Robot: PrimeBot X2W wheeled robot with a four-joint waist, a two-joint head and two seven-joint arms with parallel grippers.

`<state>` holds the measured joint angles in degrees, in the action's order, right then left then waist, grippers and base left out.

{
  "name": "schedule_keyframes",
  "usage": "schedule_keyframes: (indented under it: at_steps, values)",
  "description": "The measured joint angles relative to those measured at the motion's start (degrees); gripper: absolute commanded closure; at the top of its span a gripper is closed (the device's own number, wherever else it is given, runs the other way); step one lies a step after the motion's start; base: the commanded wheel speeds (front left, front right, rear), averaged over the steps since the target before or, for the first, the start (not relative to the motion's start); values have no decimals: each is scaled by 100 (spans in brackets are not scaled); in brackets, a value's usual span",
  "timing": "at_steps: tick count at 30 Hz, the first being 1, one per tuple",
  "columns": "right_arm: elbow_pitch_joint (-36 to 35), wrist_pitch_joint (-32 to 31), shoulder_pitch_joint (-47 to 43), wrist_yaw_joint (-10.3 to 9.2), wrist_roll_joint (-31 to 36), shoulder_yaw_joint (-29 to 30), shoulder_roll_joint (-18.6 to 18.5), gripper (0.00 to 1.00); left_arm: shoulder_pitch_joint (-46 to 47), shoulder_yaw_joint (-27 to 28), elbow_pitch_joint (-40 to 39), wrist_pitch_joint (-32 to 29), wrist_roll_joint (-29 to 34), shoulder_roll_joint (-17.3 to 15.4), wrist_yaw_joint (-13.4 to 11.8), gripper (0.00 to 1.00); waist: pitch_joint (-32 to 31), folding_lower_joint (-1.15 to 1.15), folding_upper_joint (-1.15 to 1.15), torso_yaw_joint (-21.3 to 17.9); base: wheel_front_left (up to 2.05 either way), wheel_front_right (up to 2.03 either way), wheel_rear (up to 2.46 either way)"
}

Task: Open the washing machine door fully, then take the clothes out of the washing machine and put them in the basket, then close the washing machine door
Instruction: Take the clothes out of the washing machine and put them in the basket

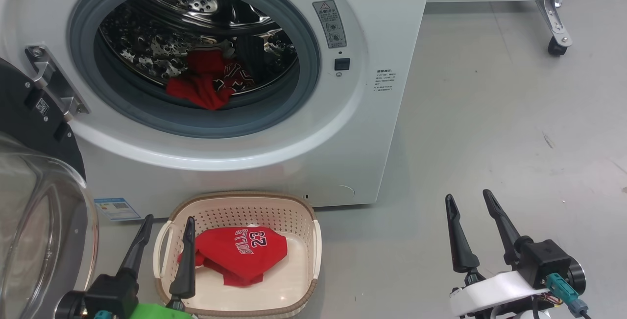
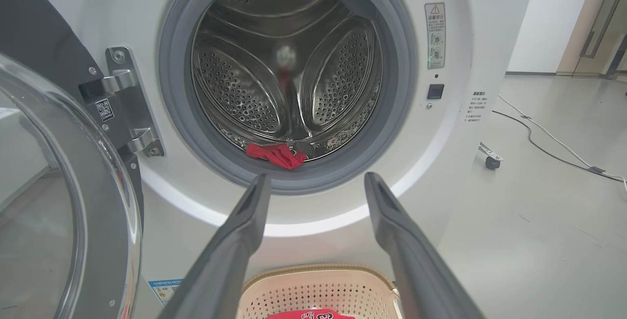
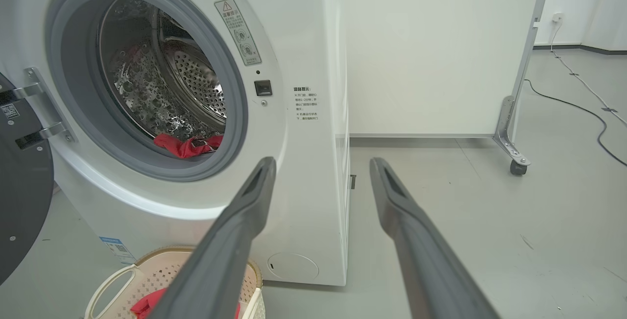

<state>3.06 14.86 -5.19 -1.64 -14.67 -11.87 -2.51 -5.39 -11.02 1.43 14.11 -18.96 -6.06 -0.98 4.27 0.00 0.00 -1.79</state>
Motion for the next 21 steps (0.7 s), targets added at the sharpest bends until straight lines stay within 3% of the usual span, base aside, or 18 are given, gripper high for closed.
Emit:
schedule_keyframes:
  at_steps: [21]
  values:
    - [-207,0,1,1,0,-58,2,0,-116,-23,-397,-196,34,-11,-77,0,257,0,0,8,0,0,0]
